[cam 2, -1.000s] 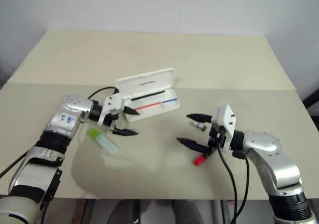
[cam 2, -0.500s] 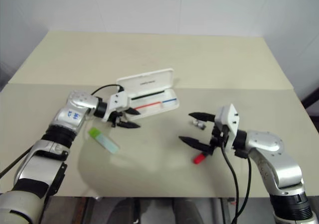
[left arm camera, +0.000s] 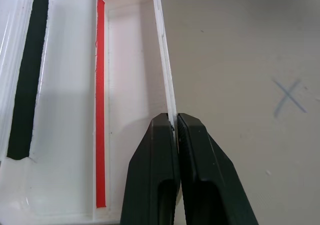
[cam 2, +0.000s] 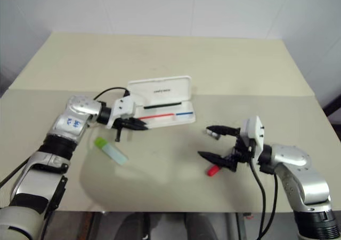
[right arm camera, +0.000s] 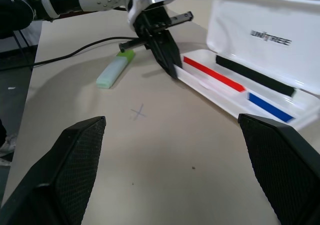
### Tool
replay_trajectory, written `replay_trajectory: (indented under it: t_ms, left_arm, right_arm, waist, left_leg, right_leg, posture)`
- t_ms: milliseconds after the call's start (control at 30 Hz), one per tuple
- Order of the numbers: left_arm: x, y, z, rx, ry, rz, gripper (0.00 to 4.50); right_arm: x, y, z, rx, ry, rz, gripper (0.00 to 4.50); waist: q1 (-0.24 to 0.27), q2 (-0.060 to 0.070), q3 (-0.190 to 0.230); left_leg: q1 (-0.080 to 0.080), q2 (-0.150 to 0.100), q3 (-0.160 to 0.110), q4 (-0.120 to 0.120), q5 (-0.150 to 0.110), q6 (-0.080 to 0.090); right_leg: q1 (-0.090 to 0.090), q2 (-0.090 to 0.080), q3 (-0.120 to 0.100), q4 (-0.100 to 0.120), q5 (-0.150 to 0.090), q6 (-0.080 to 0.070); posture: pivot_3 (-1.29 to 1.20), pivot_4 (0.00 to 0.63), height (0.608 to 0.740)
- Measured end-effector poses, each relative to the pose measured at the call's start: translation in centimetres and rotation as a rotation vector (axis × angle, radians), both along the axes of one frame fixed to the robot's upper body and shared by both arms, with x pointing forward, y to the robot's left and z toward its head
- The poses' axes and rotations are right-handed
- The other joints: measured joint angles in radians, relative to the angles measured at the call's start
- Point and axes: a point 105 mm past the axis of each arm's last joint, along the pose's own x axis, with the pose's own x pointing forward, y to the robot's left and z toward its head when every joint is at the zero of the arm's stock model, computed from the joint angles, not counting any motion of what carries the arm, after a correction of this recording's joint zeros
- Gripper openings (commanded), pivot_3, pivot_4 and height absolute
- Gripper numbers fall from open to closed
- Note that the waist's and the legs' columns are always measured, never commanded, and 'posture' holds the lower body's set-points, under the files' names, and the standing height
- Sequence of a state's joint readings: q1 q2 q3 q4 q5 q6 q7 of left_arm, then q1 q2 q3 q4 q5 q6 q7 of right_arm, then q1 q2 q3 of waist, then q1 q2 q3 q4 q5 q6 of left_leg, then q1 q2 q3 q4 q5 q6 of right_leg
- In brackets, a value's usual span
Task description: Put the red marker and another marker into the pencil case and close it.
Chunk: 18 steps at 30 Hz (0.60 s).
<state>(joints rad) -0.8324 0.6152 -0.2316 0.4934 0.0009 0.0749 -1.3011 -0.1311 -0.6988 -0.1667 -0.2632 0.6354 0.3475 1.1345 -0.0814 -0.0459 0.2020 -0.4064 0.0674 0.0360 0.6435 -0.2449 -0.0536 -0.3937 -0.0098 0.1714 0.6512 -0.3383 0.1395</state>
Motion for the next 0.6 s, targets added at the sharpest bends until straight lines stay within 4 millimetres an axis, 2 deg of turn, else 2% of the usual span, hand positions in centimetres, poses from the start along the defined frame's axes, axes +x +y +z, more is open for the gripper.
replay_trajectory:
  t_ms: [200,367,600]
  left_arm:
    - [-2.4,0.3,1.1,-0.04,-0.047,-0.028,0.02]
    - [-5.5,0.5,0.7,-0.063,-0.021,-0.024,0.02]
    - [-8.1,-0.4,1.5,-0.089,-0.051,-0.036,0.02]
  right_arm:
    - [-0.2,-1.4,0.0,-0.014,0.019,-0.002,4.5]
    - [-0.5,-2.6,0.0,-0.009,0.035,-0.03,4.5]
    - [-0.8,-3.6,-0.5,-0.025,0.062,-0.056,4.5]
  waist:
    - [0.001,0.0,0.0]
    - [0.0,0.0,0.0]
    - [0.0,0.0,0.0]
  left_leg:
    - [0.0,0.0,0.0,0.0,0.0,0.0]
    - [0.0,0.001,0.0,0.0,0.0,0.0]
    - [0.001,0.0,0.0,0.002,0.0,0.0]
  right_leg:
    - [0.0,0.0,0.0,0.0,0.0,0.0]
    - [0.001,0.0,0.0,0.0,0.0,-0.001]
    - [0.002,-0.001,0.0,-0.002,0.0,0.0]
  posture:
    - [0.0,0.15,0.74]
    - [0.0,0.15,0.74]
    - [0.0,0.15,0.74]
